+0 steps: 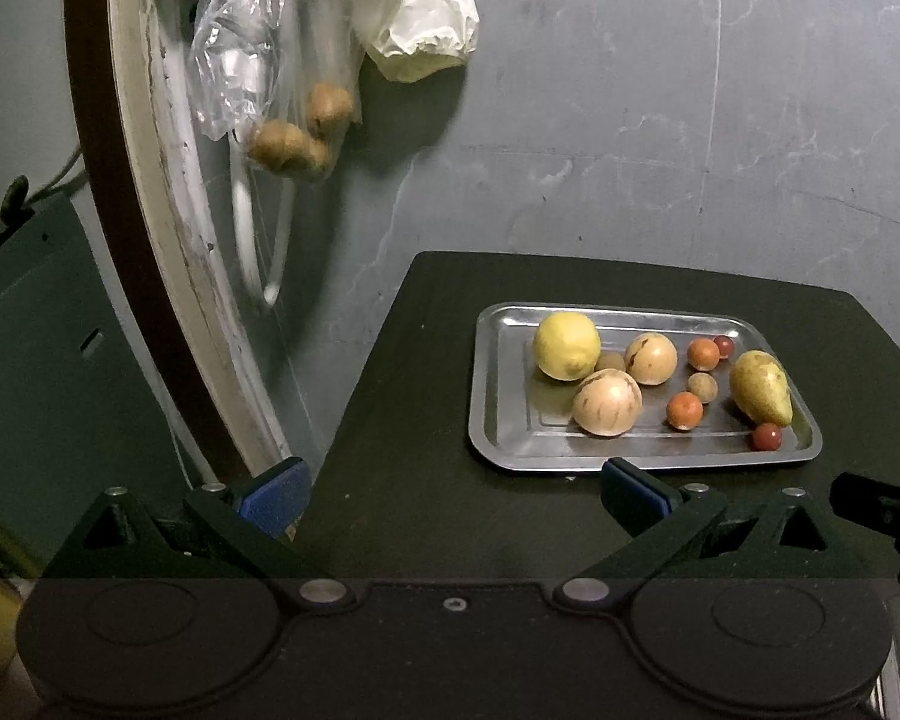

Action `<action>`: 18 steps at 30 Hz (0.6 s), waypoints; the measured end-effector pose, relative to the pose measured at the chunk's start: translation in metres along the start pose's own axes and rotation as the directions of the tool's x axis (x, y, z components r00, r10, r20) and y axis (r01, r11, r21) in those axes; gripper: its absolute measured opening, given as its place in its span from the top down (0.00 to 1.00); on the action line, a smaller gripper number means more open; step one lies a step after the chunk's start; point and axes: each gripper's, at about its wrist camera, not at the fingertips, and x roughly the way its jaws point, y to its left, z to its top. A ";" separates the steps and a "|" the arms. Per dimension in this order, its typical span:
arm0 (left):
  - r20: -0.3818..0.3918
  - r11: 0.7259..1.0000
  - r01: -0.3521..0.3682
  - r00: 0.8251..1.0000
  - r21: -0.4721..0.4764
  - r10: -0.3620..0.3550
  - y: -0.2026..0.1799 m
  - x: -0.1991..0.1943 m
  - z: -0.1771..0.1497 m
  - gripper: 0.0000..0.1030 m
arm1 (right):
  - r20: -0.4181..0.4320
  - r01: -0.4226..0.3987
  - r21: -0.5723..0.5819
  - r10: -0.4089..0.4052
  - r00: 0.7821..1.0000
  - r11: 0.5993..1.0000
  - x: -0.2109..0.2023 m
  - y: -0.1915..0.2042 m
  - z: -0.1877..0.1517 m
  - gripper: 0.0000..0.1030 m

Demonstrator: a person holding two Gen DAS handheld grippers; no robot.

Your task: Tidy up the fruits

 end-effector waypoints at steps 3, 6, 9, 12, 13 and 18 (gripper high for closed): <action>-0.004 1.000 0.007 1.000 0.002 -0.007 0.000 0.002 -0.001 0.01 | -0.006 0.008 -0.001 -0.008 1.000 1.000 0.000 0.002 -0.001 0.00; -0.008 1.000 0.011 1.000 0.004 -0.011 0.001 0.003 -0.001 0.01 | -0.007 0.015 -0.004 -0.015 1.000 1.000 -0.001 0.003 -0.001 0.00; -0.008 1.000 0.015 1.000 0.007 -0.015 0.000 0.003 -0.001 0.01 | -0.006 0.020 -0.006 -0.020 1.000 1.000 -0.001 0.003 -0.001 0.00; -0.010 1.000 0.018 1.000 0.010 -0.018 -0.001 0.004 -0.002 0.01 | -0.007 0.020 -0.009 -0.020 1.000 1.000 -0.001 0.003 -0.001 0.00; -0.011 1.000 0.019 1.000 0.011 -0.019 -0.001 0.004 -0.002 0.01 | -0.007 0.019 -0.009 -0.019 1.000 1.000 -0.001 0.003 -0.001 0.00; -0.012 1.000 0.020 1.000 0.013 -0.019 -0.001 0.003 -0.001 0.01 | -0.010 0.016 -0.012 -0.016 1.000 1.000 -0.001 0.003 -0.001 0.00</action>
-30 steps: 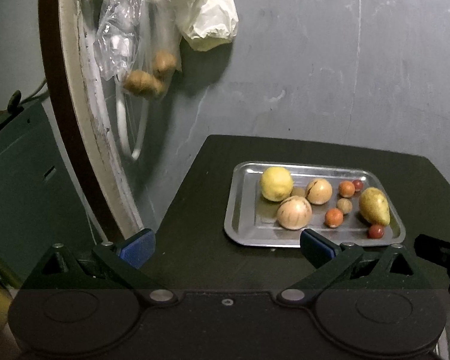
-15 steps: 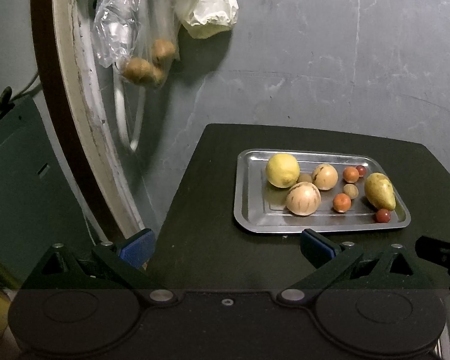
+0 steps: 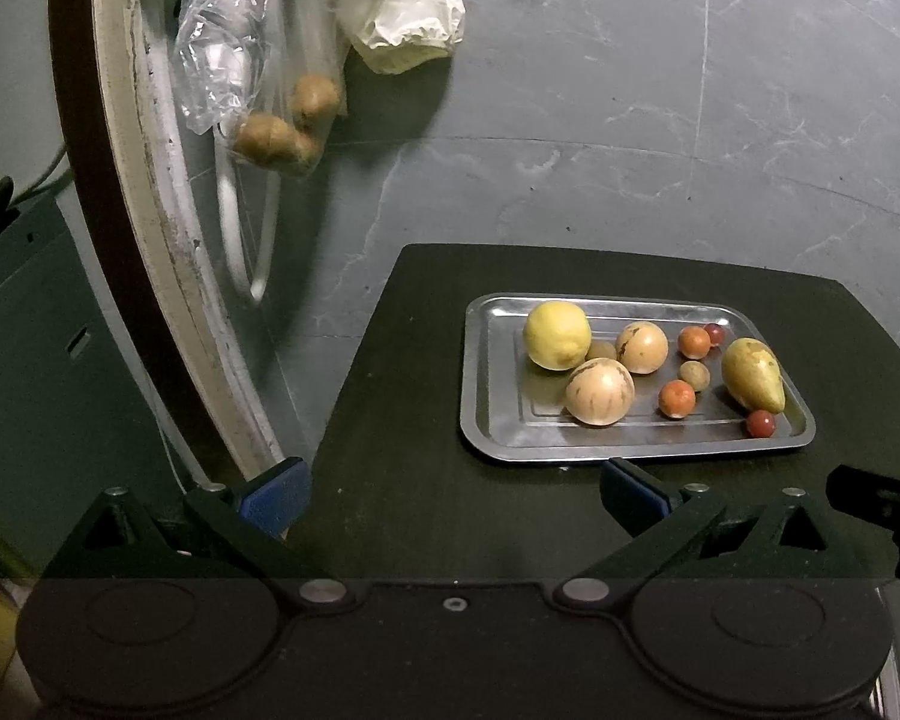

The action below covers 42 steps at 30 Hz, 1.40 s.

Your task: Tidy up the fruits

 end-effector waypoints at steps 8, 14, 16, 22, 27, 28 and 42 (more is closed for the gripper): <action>-0.001 1.000 -0.001 1.000 0.000 0.001 -0.002 -0.001 0.000 0.01 | -0.001 0.000 0.000 0.000 1.000 1.000 -0.001 -0.002 0.000 0.00; 0.002 1.000 0.002 1.000 -0.001 -0.002 -0.003 -0.001 0.001 0.01 | -0.002 -0.001 0.000 0.001 1.000 1.000 -0.001 -0.001 0.000 0.00; 0.003 1.000 0.005 1.000 0.002 -0.005 -0.003 -0.001 0.000 0.01 | -0.002 -0.001 0.000 0.001 1.000 1.000 -0.002 -0.001 0.000 0.00; 0.003 1.000 0.008 1.000 0.000 -0.008 -0.003 -0.002 0.000 0.01 | -0.003 0.000 0.001 0.000 1.000 1.000 -0.002 0.000 0.000 0.00; 0.000 1.000 0.013 1.000 0.002 -0.013 -0.005 -0.002 0.000 0.01 | -0.004 -0.002 -0.004 0.002 1.000 1.000 -0.004 -0.002 -0.002 0.00; -0.001 1.000 0.016 1.000 0.001 -0.016 -0.004 -0.002 0.000 0.01 | -0.004 -0.002 -0.004 0.002 1.000 1.000 -0.004 -0.002 -0.002 0.00; -0.010 0.999 0.038 0.999 -0.007 -0.038 0.006 0.003 0.002 0.01 | -0.006 -0.007 -0.011 0.007 1.000 1.000 -0.004 -0.004 -0.001 0.00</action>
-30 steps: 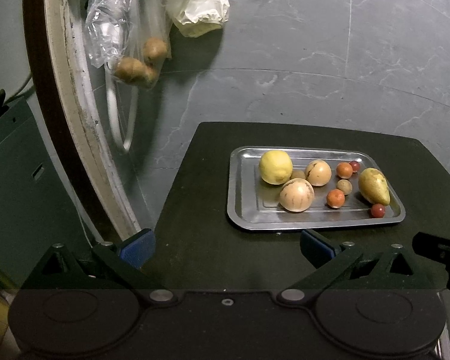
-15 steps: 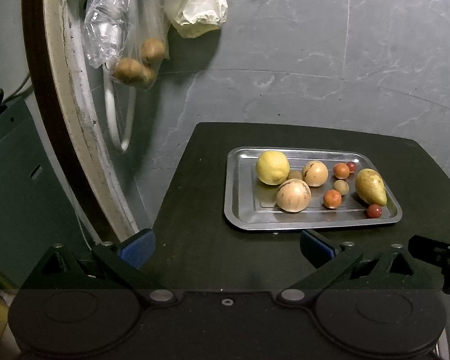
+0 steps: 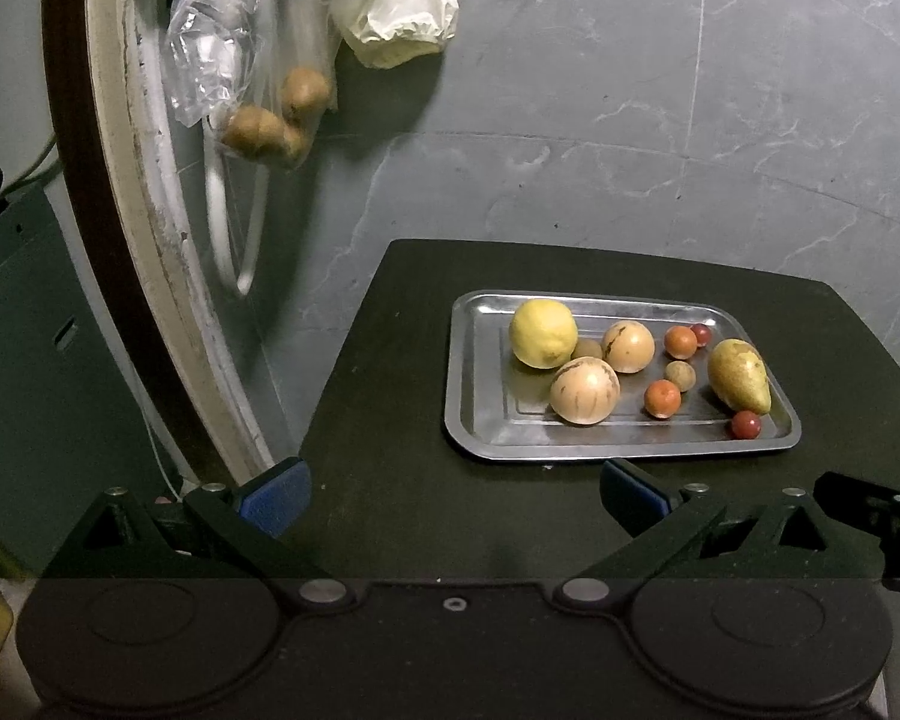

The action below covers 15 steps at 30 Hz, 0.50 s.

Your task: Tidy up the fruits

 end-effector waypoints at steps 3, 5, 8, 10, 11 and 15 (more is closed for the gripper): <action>0.001 1.000 -0.002 1.000 -0.001 0.002 0.000 0.000 0.000 0.01 | -0.001 0.001 0.000 -0.001 1.000 1.000 0.000 0.001 0.000 0.00; -0.001 1.000 -0.001 1.000 -0.001 0.001 0.000 0.000 0.000 0.01 | -0.002 0.002 0.000 -0.002 1.000 1.000 0.000 0.002 0.001 0.00; 0.000 1.000 0.000 1.000 0.000 0.000 0.000 0.000 0.000 0.01 | -0.004 0.003 0.000 -0.003 1.000 1.000 0.002 0.004 0.002 0.00; -0.002 1.000 0.000 1.000 0.000 0.000 0.000 0.001 0.000 0.01 | -0.005 0.004 0.000 -0.004 1.000 1.000 0.002 0.003 0.002 0.00; -0.003 1.000 0.001 1.000 0.000 -0.001 0.002 0.001 0.000 0.01 | -0.007 0.005 -0.001 -0.005 1.000 1.000 0.002 0.004 0.002 0.00; -0.007 1.000 0.002 1.000 -0.003 -0.002 0.005 0.003 0.000 0.01 | -0.010 0.009 -0.004 -0.009 1.000 1.000 0.004 0.007 0.002 0.00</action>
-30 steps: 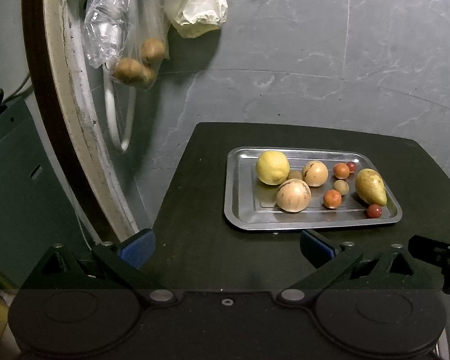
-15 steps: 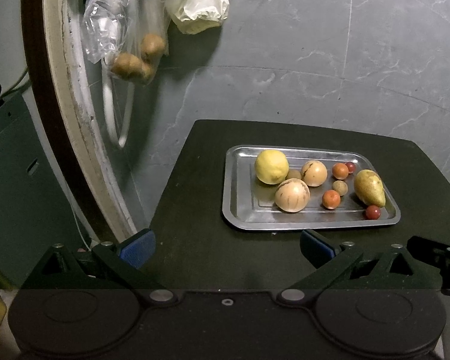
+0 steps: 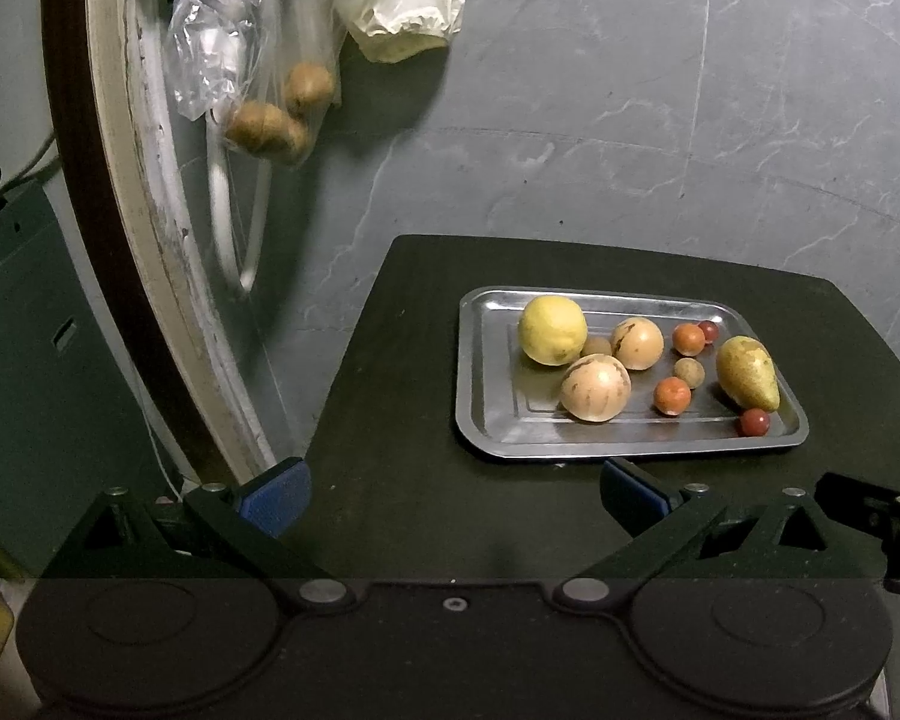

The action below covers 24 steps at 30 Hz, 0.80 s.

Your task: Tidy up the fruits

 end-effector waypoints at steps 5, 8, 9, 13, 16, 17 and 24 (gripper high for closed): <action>-0.004 1.000 0.007 1.000 0.004 -0.007 0.003 0.003 0.000 0.01 | -0.004 0.007 -0.004 -0.007 1.000 1.000 0.001 0.002 0.001 0.00; -0.007 1.000 0.010 1.000 0.006 -0.010 0.003 0.005 0.000 0.01 | -0.007 0.014 -0.003 -0.014 1.000 1.000 0.002 0.004 0.000 0.00; -0.008 1.000 0.013 1.000 0.007 -0.013 0.004 0.006 0.001 0.01 | -0.008 0.018 -0.002 -0.018 1.000 1.000 0.002 0.005 0.000 0.00; -0.009 1.000 0.025 1.000 0.011 -0.025 0.006 0.009 0.002 0.01 | -0.009 0.032 0.000 -0.032 0.999 0.999 0.003 0.008 0.000 0.00; -0.010 0.999 0.038 0.999 0.015 -0.038 0.009 0.011 0.002 0.01 | -0.009 0.042 0.000 -0.042 0.999 0.999 0.003 0.009 0.000 0.00; -0.011 0.999 0.044 0.999 0.017 -0.044 0.011 0.012 0.002 0.01 | -0.010 0.045 0.000 -0.045 0.999 0.999 0.003 0.009 0.000 0.00; -0.018 0.996 0.084 0.996 0.034 -0.083 0.018 0.020 0.004 0.01 | -0.014 0.083 0.016 -0.083 0.996 0.996 0.001 0.014 -0.002 0.00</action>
